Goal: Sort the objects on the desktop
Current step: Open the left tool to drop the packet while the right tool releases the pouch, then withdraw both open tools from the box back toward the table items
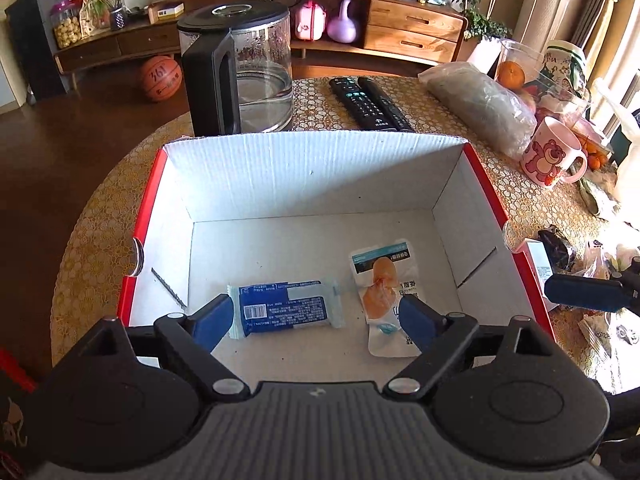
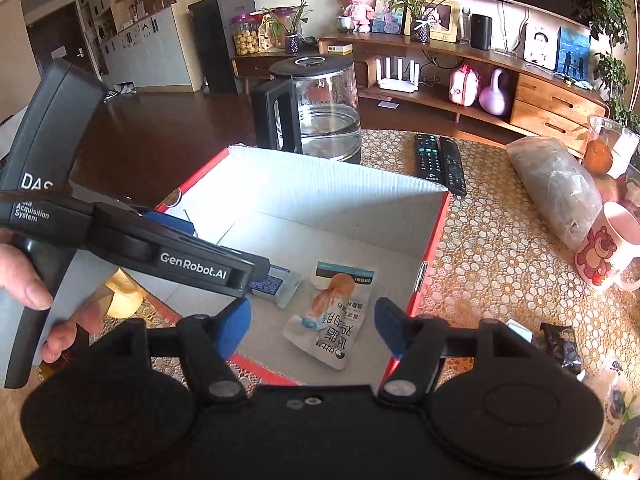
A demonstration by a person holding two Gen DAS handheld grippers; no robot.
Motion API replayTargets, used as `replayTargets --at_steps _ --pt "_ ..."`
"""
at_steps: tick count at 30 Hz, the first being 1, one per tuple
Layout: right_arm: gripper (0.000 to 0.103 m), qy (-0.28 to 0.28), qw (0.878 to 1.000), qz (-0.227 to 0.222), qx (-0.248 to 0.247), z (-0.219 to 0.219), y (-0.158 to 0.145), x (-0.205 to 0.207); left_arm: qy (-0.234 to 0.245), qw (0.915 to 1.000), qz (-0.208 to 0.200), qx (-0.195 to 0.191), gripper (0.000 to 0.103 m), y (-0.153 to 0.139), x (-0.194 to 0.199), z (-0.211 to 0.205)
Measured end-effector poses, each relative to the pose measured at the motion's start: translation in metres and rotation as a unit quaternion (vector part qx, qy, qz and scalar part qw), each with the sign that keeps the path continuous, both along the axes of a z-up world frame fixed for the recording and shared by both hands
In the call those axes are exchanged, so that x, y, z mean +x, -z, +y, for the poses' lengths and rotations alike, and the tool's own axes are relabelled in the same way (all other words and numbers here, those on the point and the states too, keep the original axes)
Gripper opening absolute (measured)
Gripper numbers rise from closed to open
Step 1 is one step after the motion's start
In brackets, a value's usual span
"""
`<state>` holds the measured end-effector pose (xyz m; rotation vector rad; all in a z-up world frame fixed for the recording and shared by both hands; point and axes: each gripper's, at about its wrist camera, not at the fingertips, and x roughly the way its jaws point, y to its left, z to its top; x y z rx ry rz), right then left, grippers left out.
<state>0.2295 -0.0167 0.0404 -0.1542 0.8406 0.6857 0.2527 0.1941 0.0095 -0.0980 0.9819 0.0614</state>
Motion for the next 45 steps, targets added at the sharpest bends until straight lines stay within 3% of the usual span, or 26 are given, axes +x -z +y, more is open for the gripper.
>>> replayTargets --at_steps 3,13,19,28,41,45 --pt "0.069 -0.003 1.000 0.001 0.012 -0.009 -0.002 -0.006 0.005 0.9999 -0.009 0.005 0.101 -0.003 -0.008 -0.005" --pt "0.074 0.005 0.999 0.007 0.042 -0.040 0.000 -0.033 0.000 0.9996 -0.029 0.007 0.103 -0.008 -0.035 -0.017" --pt "0.074 0.009 0.999 -0.005 0.042 -0.066 0.005 -0.064 0.015 0.9977 -0.065 -0.009 0.103 -0.012 -0.059 -0.030" --pt "0.074 0.033 0.997 -0.065 0.039 -0.107 -0.001 -0.105 0.043 0.9906 -0.130 -0.011 0.103 -0.023 -0.096 -0.070" --pt "0.074 0.110 0.989 -0.078 0.064 -0.177 0.008 -0.140 0.076 0.9784 -0.192 0.011 0.103 -0.030 -0.147 -0.126" --pt "0.074 0.149 0.984 -0.087 0.049 -0.200 0.015 -0.149 0.095 0.9762 -0.195 0.001 0.103 -0.025 -0.154 -0.144"
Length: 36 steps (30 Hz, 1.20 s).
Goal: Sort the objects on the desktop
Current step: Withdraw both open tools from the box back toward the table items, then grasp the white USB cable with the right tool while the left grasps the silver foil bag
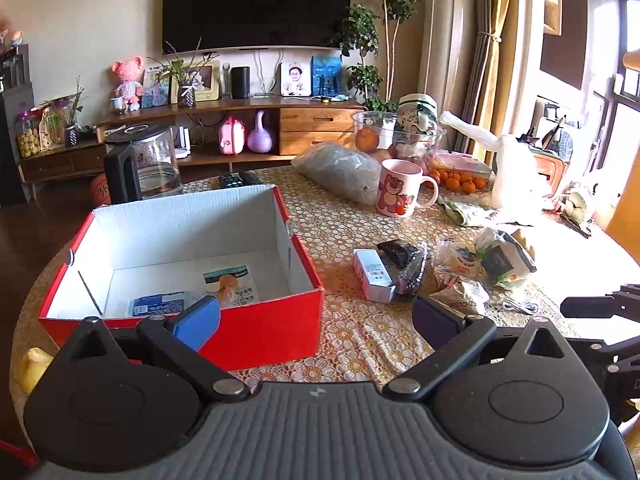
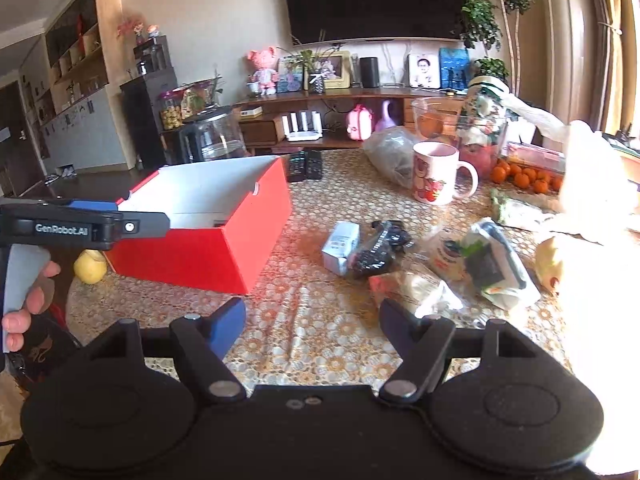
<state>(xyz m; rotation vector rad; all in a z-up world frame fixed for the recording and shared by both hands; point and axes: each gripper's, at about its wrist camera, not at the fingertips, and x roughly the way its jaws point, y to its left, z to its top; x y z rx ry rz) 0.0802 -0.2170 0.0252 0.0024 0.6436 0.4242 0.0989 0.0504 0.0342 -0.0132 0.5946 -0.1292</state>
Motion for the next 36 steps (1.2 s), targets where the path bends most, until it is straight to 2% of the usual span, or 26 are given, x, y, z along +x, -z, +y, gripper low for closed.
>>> replayTargets --at_steps 10,17,25,36 --pt "0.074 0.083 0.996 -0.005 -0.030 -0.060 0.023 0.002 0.073 0.9972 -0.014 -0.008 0.103 0.018 0.003 -0.055" --pt "0.074 0.115 0.993 0.008 -0.034 -0.091 0.044 0.018 0.128 0.9916 -0.021 -0.001 0.103 0.035 0.016 -0.097" --pt "0.074 0.129 0.990 0.024 -0.043 -0.112 0.070 0.047 0.164 0.9861 -0.017 0.022 0.103 0.059 0.044 -0.132" --pt "0.074 0.121 0.990 0.043 -0.060 -0.120 0.102 0.082 0.182 0.9824 -0.003 0.041 0.103 0.088 0.092 -0.161"
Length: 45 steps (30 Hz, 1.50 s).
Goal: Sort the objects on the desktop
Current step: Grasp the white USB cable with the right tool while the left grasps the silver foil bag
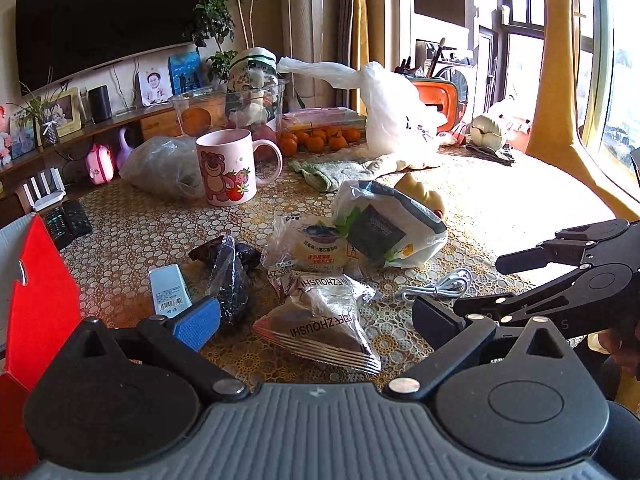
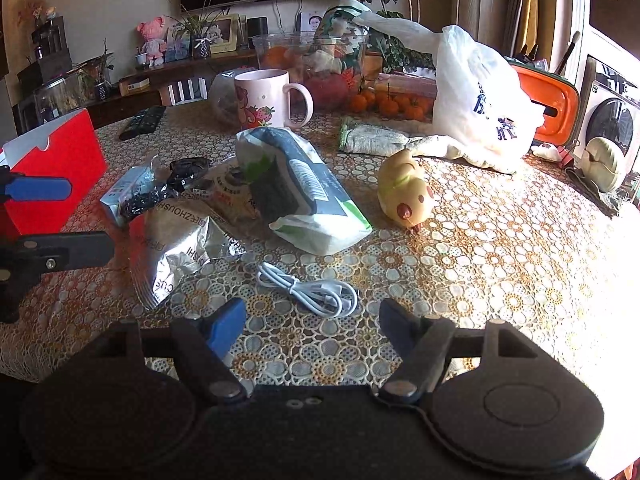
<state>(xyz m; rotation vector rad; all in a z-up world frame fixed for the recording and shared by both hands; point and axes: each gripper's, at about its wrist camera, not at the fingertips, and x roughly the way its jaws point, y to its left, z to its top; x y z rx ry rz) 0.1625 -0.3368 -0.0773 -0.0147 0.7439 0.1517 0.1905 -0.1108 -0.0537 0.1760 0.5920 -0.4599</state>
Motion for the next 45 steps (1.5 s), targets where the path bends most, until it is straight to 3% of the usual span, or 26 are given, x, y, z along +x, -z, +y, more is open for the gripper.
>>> replayTargets --at_steps 20,28,32,42,45 --pt "0.075 -0.001 1.000 -0.012 -0.011 0.013 0.026 0.028 0.005 0.9997 0.023 0.011 0.103 0.038 0.043 -0.022" --pt "0.071 -0.002 1.000 -0.016 -0.011 0.010 0.025 0.026 0.006 0.9994 0.033 0.002 0.101 0.044 0.051 -0.021" --pt "0.046 0.004 1.000 -0.019 -0.011 0.008 0.024 0.025 0.008 0.9992 0.037 0.012 0.091 0.047 0.052 -0.024" --pt "0.043 -0.002 0.999 -0.022 -0.025 0.012 0.022 0.022 0.007 0.9991 0.031 0.027 0.059 0.043 0.051 -0.025" --pt "0.043 0.000 0.999 -0.030 -0.029 0.012 0.019 0.019 0.004 0.9991 0.034 0.027 0.058 0.042 0.050 -0.026"
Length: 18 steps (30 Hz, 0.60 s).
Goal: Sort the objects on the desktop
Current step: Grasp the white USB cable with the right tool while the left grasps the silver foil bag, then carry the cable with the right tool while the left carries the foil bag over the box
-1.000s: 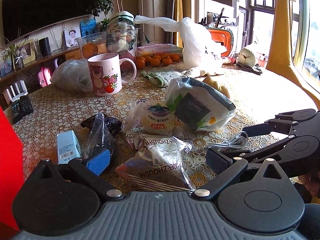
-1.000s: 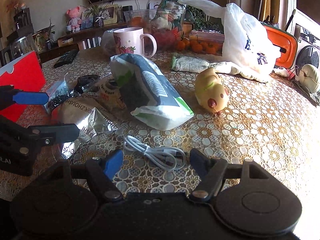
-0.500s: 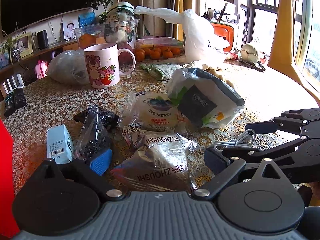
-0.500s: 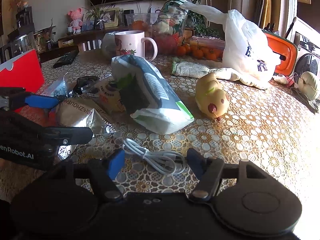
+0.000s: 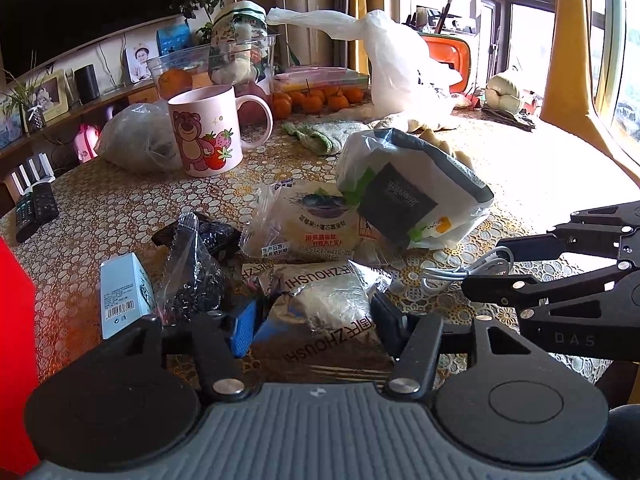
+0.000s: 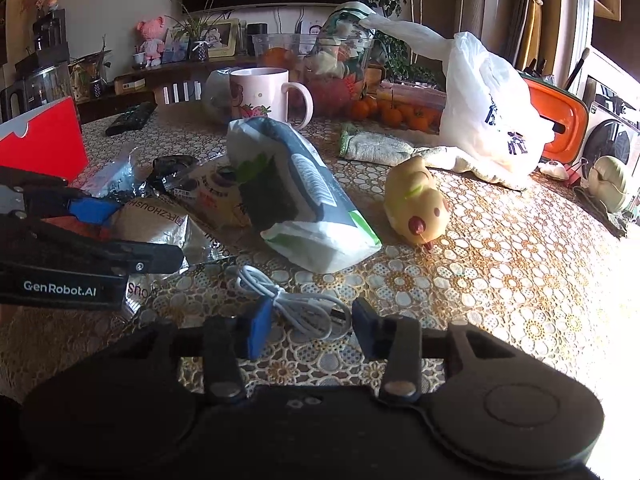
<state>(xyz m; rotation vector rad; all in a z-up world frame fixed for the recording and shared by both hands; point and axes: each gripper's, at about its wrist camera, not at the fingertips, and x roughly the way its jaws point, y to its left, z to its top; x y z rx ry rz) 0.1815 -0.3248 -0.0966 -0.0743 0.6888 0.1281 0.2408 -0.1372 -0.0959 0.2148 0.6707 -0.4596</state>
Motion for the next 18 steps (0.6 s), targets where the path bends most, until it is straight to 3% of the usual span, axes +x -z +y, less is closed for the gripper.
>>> replayTargets --at_steps 10,18 --pt "0.043 0.009 1.000 -0.007 -0.001 -0.006 -0.011 -0.011 0.002 0.9999 0.004 -0.011 0.051 -0.010 -0.010 0.003" --pt "0.043 0.010 1.000 -0.013 -0.003 -0.008 -0.025 -0.027 0.000 0.9997 -0.004 -0.023 0.051 -0.025 -0.028 0.008"
